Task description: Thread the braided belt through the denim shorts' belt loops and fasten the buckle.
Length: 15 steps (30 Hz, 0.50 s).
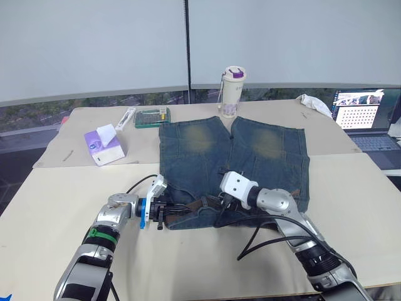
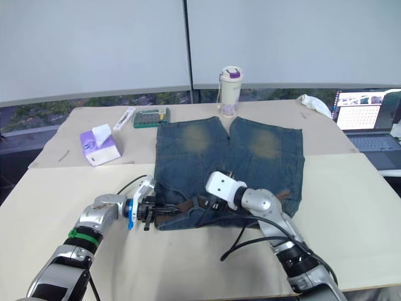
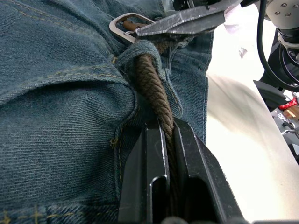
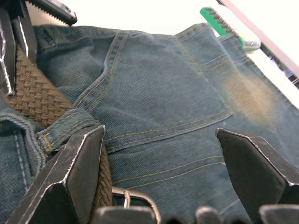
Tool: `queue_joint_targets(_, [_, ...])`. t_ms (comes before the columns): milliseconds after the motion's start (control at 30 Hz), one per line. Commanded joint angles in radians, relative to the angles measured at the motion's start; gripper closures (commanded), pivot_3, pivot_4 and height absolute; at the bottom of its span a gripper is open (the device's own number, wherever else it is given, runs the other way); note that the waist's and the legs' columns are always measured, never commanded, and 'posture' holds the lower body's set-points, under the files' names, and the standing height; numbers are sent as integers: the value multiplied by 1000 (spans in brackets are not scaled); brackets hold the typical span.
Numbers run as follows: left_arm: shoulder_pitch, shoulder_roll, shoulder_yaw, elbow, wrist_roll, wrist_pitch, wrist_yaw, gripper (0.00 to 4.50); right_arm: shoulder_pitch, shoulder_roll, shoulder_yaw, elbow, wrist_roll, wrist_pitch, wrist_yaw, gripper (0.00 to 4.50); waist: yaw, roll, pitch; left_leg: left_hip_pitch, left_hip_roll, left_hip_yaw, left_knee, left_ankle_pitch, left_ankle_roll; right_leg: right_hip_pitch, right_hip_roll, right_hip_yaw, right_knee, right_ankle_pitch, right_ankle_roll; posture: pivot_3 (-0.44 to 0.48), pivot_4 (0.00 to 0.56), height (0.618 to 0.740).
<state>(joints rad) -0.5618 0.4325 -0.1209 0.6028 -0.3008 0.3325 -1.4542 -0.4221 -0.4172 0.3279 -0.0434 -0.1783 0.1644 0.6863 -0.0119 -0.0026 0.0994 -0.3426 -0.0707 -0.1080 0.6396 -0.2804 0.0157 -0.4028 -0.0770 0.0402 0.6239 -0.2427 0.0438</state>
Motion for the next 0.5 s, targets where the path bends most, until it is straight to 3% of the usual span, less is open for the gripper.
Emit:
queue_joint_targets(33, [8,3,-3,-9,11,-11,9,4500,-7,6,32,7,-37,3,-9,285,0,0,0,0,0,0,0,0,0,0,0,0,0,0,0,0,150,740])
queue_joint_targets(300, [-1,4,3,24,37,-82,53,4500,-21,43,27,63,-96,84,-88,285,-1,-3,-4,2,0,0,0,0,0,1,0,0,1,0,0,0,150,740])
queue_joint_targets(500, [-19,8,13,72,49,-141,79,4500,-1,35,9,12,-9,139,5,285,0,-4,-4,5,0,0,0,0,0,4,0,0,1,0,0,0,150,740])
